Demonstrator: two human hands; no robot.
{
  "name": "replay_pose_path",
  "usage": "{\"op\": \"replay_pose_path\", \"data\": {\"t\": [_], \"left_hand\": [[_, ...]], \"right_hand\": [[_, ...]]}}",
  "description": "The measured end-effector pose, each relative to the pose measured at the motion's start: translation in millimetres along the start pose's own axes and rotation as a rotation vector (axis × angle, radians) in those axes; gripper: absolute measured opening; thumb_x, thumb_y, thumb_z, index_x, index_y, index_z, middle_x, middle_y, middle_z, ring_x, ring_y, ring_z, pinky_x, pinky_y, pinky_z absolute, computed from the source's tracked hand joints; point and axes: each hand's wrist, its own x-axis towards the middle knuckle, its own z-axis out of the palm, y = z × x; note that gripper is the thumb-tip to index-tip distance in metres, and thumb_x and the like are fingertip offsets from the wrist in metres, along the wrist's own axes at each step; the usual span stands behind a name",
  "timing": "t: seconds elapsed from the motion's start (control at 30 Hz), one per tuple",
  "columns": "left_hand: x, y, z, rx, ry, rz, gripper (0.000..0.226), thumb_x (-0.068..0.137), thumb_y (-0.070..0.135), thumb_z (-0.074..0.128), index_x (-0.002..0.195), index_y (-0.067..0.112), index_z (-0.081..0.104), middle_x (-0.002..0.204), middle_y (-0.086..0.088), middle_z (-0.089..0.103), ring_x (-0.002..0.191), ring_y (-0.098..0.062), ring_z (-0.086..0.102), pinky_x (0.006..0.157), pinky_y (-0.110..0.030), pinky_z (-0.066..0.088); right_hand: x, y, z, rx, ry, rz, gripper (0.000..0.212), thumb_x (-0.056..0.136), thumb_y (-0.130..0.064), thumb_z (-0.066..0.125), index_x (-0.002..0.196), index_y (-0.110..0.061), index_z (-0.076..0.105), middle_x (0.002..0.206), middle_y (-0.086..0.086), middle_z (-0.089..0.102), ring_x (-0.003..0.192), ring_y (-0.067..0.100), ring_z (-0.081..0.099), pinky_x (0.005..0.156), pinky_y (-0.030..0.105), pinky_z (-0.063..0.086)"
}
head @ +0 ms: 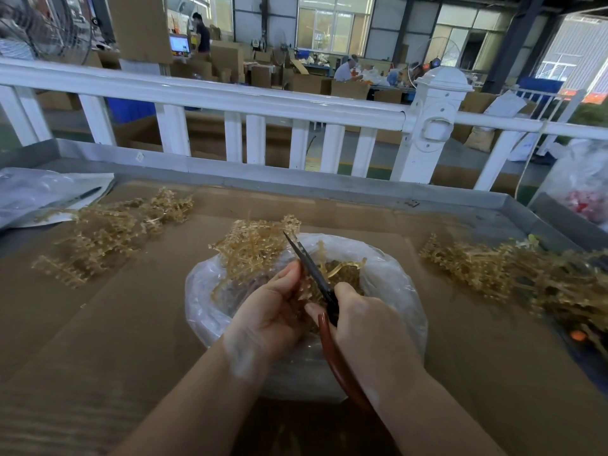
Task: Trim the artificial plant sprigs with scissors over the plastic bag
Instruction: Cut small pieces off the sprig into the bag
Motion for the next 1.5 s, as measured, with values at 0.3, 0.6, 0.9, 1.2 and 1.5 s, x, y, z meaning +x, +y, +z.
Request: {"op": "replay_pose_path", "data": {"t": [0.3, 0.6, 0.9, 1.2, 1.5], "left_hand": [[-1, -1, -2, 0.023, -0.005, 0.016, 0.017, 0.094, 0.011, 0.05, 0.083, 0.012, 0.064, 0.078, -0.012, 0.063, 0.045, -0.018, 0.059, 0.035, -0.018, 0.042], [4, 0, -4, 0.125, 0.01, 0.064, 0.013, 0.094, 0.008, 0.05, 0.087, 0.01, 0.061, 0.081, -0.011, 0.061, 0.058, -0.02, 0.059, 0.039, -0.02, 0.047], [5, -1, -9, 0.151, 0.008, 0.074, 0.009, 0.089, 0.005, 0.054, 0.086, 0.007, 0.062, 0.073, -0.011, 0.065, 0.051, -0.018, 0.064, 0.045, -0.025, 0.054], [6, -5, -16, 0.149, -0.002, 0.061, 0.008, 0.084, 0.005, 0.056, 0.079, 0.007, 0.063, 0.068, -0.012, 0.068, 0.051, -0.02, 0.066, 0.045, -0.027, 0.055], [4, -6, -19, 0.113, 0.006, 0.05, 0.011, 0.088, 0.004, 0.053, 0.081, 0.005, 0.062, 0.064, -0.012, 0.068, 0.048, -0.019, 0.065, 0.041, -0.025, 0.052]], "right_hand": [[0, 2, 2, 0.002, 0.015, 0.011, 0.031, 0.096, -0.054, 0.037, 0.083, -0.026, 0.036, 0.06, -0.013, 0.037, 0.063, 0.009, 0.048, 0.058, 0.019, 0.038], [0, 7, 5, 0.074, -0.003, 0.017, 0.031, 0.094, -0.055, 0.043, 0.079, -0.028, 0.038, 0.058, -0.013, 0.04, 0.055, 0.002, 0.042, 0.049, 0.013, 0.031], [1, 4, 4, 0.187, 0.026, 0.048, 0.032, 0.088, -0.062, 0.046, 0.079, -0.031, 0.044, 0.064, -0.012, 0.049, 0.06, 0.0, 0.047, 0.053, 0.012, 0.034], [3, 5, 8, 0.238, -0.013, 0.101, 0.036, 0.087, -0.064, 0.045, 0.077, -0.03, 0.045, 0.066, -0.011, 0.052, 0.062, 0.0, 0.049, 0.055, 0.014, 0.034], [6, 5, 9, 0.224, -0.059, 0.126, 0.037, 0.088, -0.065, 0.044, 0.075, -0.03, 0.045, 0.065, -0.012, 0.049, 0.065, 0.003, 0.045, 0.054, 0.011, 0.029]]}}
